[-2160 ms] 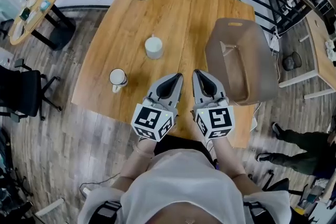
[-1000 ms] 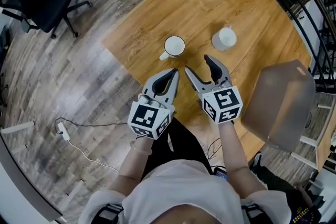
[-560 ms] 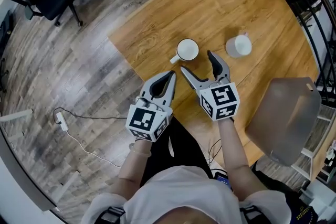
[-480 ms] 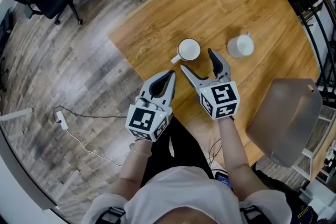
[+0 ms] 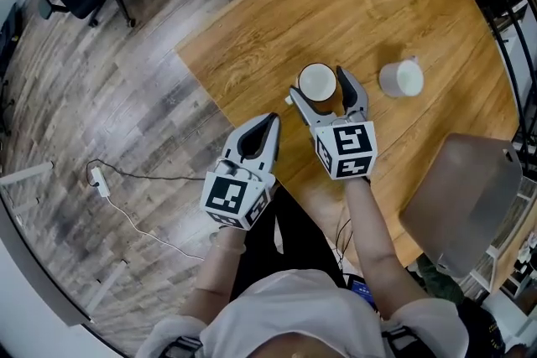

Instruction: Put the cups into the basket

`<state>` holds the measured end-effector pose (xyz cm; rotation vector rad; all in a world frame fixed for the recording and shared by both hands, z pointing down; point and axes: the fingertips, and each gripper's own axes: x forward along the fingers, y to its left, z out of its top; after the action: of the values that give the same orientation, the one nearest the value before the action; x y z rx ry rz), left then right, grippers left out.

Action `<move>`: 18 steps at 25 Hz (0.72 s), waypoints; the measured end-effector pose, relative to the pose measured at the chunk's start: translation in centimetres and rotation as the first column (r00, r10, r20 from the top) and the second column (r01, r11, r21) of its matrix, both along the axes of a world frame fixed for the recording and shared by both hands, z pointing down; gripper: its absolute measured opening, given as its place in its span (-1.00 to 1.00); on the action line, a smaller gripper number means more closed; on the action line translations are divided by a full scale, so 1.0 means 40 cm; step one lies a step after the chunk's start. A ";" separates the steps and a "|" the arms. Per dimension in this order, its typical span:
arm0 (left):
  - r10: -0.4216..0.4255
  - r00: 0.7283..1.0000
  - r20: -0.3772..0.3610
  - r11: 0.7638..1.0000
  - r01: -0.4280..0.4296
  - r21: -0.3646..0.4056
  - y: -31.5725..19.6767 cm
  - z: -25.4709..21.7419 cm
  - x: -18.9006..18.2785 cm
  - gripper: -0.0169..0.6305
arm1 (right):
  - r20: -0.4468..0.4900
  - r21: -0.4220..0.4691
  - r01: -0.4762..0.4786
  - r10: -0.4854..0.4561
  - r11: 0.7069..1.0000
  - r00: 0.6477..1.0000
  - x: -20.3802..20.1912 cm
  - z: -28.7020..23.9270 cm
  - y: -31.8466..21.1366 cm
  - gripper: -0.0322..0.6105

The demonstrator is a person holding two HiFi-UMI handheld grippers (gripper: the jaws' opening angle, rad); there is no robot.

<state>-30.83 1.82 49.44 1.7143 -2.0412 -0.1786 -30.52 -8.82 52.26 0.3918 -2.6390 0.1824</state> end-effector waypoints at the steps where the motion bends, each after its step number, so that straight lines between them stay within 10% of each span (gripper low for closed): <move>1: -0.003 1.000 -0.002 1.000 0.003 -0.003 0.004 0.003 -0.004 -0.93 | -0.003 -0.003 -0.004 0.004 1.000 1.000 -0.007 0.008 0.000 0.33; 18: 0.000 1.000 -0.030 1.000 -0.001 -0.023 0.023 0.035 -0.005 -0.93 | 0.040 -0.035 -0.047 0.049 0.998 0.998 -0.027 0.028 -0.007 0.32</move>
<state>-31.05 2.73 50.86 1.6884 -2.0139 -0.1792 -31.61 -9.10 53.39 0.4448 -2.6641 0.2524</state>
